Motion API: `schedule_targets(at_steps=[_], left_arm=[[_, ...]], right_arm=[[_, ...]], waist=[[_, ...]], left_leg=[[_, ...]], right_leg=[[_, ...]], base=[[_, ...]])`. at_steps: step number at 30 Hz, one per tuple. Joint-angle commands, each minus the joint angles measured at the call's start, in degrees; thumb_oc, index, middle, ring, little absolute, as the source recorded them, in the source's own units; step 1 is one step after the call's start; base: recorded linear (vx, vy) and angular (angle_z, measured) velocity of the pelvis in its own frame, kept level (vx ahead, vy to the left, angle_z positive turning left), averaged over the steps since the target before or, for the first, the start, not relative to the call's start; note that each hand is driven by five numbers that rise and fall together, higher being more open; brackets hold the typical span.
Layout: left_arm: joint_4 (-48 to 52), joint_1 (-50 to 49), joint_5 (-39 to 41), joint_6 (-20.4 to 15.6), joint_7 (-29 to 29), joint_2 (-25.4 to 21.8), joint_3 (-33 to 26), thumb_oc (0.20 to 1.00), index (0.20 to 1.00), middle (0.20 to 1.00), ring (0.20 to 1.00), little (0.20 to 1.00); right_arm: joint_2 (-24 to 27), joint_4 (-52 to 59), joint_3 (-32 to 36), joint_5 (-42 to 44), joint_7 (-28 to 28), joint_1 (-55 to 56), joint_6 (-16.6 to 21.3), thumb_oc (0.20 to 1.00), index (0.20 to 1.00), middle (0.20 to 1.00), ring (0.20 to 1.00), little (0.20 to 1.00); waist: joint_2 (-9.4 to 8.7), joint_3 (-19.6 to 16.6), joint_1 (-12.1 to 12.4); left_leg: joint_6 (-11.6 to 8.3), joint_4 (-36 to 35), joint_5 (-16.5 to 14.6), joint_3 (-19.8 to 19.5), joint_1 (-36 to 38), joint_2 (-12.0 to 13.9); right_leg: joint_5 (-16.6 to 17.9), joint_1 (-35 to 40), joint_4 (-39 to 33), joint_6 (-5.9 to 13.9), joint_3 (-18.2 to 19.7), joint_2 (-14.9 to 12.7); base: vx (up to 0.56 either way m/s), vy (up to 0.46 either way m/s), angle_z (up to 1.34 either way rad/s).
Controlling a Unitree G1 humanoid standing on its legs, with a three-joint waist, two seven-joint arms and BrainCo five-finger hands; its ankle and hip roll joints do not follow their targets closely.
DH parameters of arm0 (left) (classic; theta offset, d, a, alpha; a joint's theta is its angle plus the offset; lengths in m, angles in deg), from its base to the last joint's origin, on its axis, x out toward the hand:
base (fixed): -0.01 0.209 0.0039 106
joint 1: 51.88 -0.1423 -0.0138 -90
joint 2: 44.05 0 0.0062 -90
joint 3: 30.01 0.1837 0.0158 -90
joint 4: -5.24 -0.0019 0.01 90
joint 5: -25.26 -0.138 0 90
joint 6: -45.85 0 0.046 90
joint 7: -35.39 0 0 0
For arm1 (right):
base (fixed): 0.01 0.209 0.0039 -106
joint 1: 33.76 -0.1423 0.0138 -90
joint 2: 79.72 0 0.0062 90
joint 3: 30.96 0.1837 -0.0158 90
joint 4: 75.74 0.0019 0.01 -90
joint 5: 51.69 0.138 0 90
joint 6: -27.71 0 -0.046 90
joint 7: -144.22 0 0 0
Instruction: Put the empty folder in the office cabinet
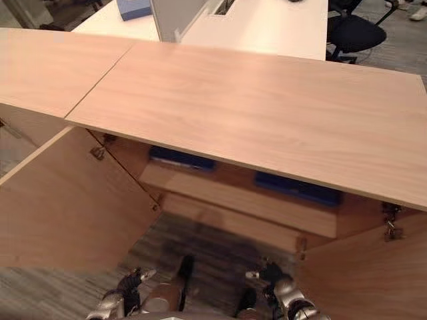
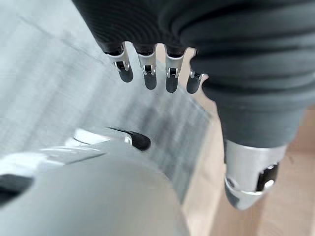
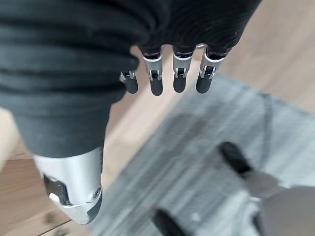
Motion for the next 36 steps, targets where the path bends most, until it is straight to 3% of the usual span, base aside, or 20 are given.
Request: schedule_targets(at_steps=[1,3,4,5,9,13,15,19,24,26,27,28,29,31,36], left_arm=[[-0.08,0.59,-1.54,-1.26,-0.54,1.88,1.09,1.000,1.000,1.000,1.000,1.000],[-0.28,0.43,-1.82,-1.15,-0.59,1.95,0.99,1.000,1.000,1.000,1.000,1.000],[-0.39,0.41,-2.19,-1.02,-0.61,1.95,0.74,1.000,1.000,1.000,1.000,1.000],[-0.35,0.34,-2.18,-0.92,-0.70,1.87,0.56,1.000,1.000,1.000,1.000,1.000],[0.71,0.56,-2.13,-0.78,-1.46,1.28,0.86,1.000,1.000,1.000,1.000,1.000],[1.01,0.92,-3.12,-0.54,-1.69,0.66,1.52,1.000,1.000,1.000,1.000,1.000],[1.01,1.00,-4.69,-0.38,-1.48,-0.19,2.13,1.000,1.000,1.000,1.000,1.000],[0.90,1.62,-4.73,-0.50,-0.82,-1.64,1.52,1.000,1.000,1.000,1.000,1.000],[0.76,2.26,-3.82,-0.59,-0.39,-3.39,0.16,1.000,1.000,1.000,1.000,1.000],[1.22,2.76,-2.42,-1.03,-0.29,-3.71,0.80,1.000,1.000,1.000,1.000,1.000],[1.54,2.94,-2.15,-1.22,-0.50,-3.57,1.71,1.000,1.000,1.000,1.000,1.000],[1.82,3.55,-2.42,-1.21,-0.74,-3.31,2.89,1.000,1.000,1.000,1.000,1.000],[1.82,3.58,-2.42,-1.21,-0.74,-3.32,2.88,1.000,1.000,1.000,1.000,1.000],[1.51,4.34,-3.12,-1.04,-1.18,-2.37,4.38,1.000,1.000,1.000,1.000,1.000],[0.64,4.25,-4.02,-1.00,-0.96,-1.65,4.47,1.000,1.000,1.000,1.000,1.000]], right_arm=[[-0.66,-0.86,0.26,-2.46,0.35,1.24,0.15,1.000,1.000,1.000,1.000,1.000],[-0.66,-0.82,0.67,-2.23,0.44,1.57,0.10,1.000,1.000,1.000,1.000,1.000],[-0.91,-0.93,2.00,-1.11,0.42,2.44,0.03,1.000,1.000,1.000,1.000,1.000],[-1.08,-0.93,3.17,-0.07,0.37,3.10,-0.02,1.000,1.000,1.000,1.000,1.000],[-1.40,-1.73,5.87,1.79,0.12,5.15,-0.34,1.000,1.000,1.000,1.000,1.000],[-2.00,-2.80,6.04,0.88,-0.06,5.77,-0.87,1.000,1.000,1.000,1.000,1.000],[-2.91,-3.10,6.15,0.33,-0.42,5.70,-1.26,1.000,1.000,1.000,1.000,1.000],[-4.24,-2.64,7.58,1.58,-0.92,5.20,-1.69,1.000,1.000,1.000,1.000,1.000],[-5.28,-2.07,8.42,2.84,-1.30,4.32,-1.50,1.000,1.000,1.000,1.000,1.000],[-5.24,-1.70,8.96,4.44,-1.55,3.97,-1.18,1.000,1.000,1.000,1.000,1.000],[-5.09,-1.60,9.04,5.16,-1.45,3.96,-1.14,1.000,1.000,1.000,1.000,1.000],[-5.02,-1.83,8.84,6.16,-1.32,4.20,-0.94,1.000,1.000,1.000,1.000,1.000],[-5.02,-1.84,8.84,6.17,-1.32,4.17,-0.94,1.000,1.000,1.000,1.000,1.000],[-5.16,-2.36,8.30,6.52,-1.07,4.37,-0.81,1.000,1.000,1.000,1.000,1.000],[-4.91,-3.52,7.81,5.62,-0.78,4.83,-0.90,1.000,1.000,1.000,1.000,1.000]], waist=[[0.55,-3.17,0.08],[0.63,-3.58,-0.63],[0.97,-4.60,-2.20],[1.37,-5.20,-3.13],[1.91,-6.06,-4.66],[0.87,-6.23,-4.25],[-1.15,-5.70,-2.68],[-3.72,-4.21,-0.42],[-4.78,-3.41,1.41],[-4.60,-3.10,-0.61],[-3.82,-3.03,-2.05],[-2.88,-2.51,-3.51],[-2.91,-2.59,-3.56],[-2.94,-1.92,-4.32],[-3.47,-2.76,-3.74]], left_leg=[[1.00,-1.32,-3.67,1.78,8.20,5.39],[0.68,-1.43,-3.22,3.98,10.01,6.85],[-0.30,-2.07,-1.81,8.21,13.10,9.49],[-1.34,-2.43,-1.60,9.78,14.82,10.91],[-2.61,-5.69,-0.36,14.62,15.31,11.97],[-1.84,-6.90,-2.45,14.98,14.63,10.79],[-0.03,-6.52,-6.43,13.64,13.80,8.20],[2.04,-4.62,-10.06,11.04,11.05,4.40],[4.03,-4.36,-11.52,9.06,8.94,1.66],[5.65,-6.13,-9.99,5.19,8.52,-1.23],[6.37,-6.60,-9.96,2.81,9.08,-1.93],[7.79,-6.94,-9.80,-0.59,9.78,-3.06],[7.79,-6.95,-9.66,-0.63,9.61,-3.09],[8.81,-7.21,-8.99,-5.38,9.32,-4.97],[8.47,-7.89,-8.46,-7.36,9.10,-5.85]], right_leg=[[-3.23,-1.35,2.63,6.13,-0.11,-0.73],[-3.15,-1.52,3.08,6.02,-1.44,-1.18],[-2.84,-2.08,4.29,5.77,-4.23,-2.32],[-3.49,-1.68,4.55,6.21,-4.67,-2.38],[-1.76,-1.44,6.21,7.31,-9.25,-4.88],[0.02,-0.41,7.07,8.70,-10.65,-7.07],[2.03,0.13,7.76,10.51,-10.70,-9.72],[6.54,0.10,8.39,12.77,-10.87,-13.77],[7.65,-0.64,9.67,13.19,-9.57,-15.15],[6.48,-3.78,11.43,12.72,1.72,-12.50],[3.50,-4.82,12.42,12.10,9.33,-8.79],[-2.20,-6.05,14.17,10.59,18.12,-2.68],[-2.09,-6.17,14.11,10.56,18.08,-2.70],[-5.32,-6.59,13.84,8.81,20.58,2.66],[-4.63,-2.97,8.97,8.70,21.38,3.10]], base=[[-0.03,0.086,0.91],[-0.03,0.104,0.71],[0.02,0.174,0.90],[0.00,0.220,1.67],[-0.02,0.201,1.01],[0.02,0.208,0.69],[0.00,0.303,0.68],[-0.03,0.216,0.24],[-0.01,0.186,0.21],[0.09,0.315,0.48],[0.17,0.391,1.23],[0.13,0.284,1.55],[0.09,0.215,1.84],[0.06,0.066,1.17],[0.02,-0.044,0.75]])
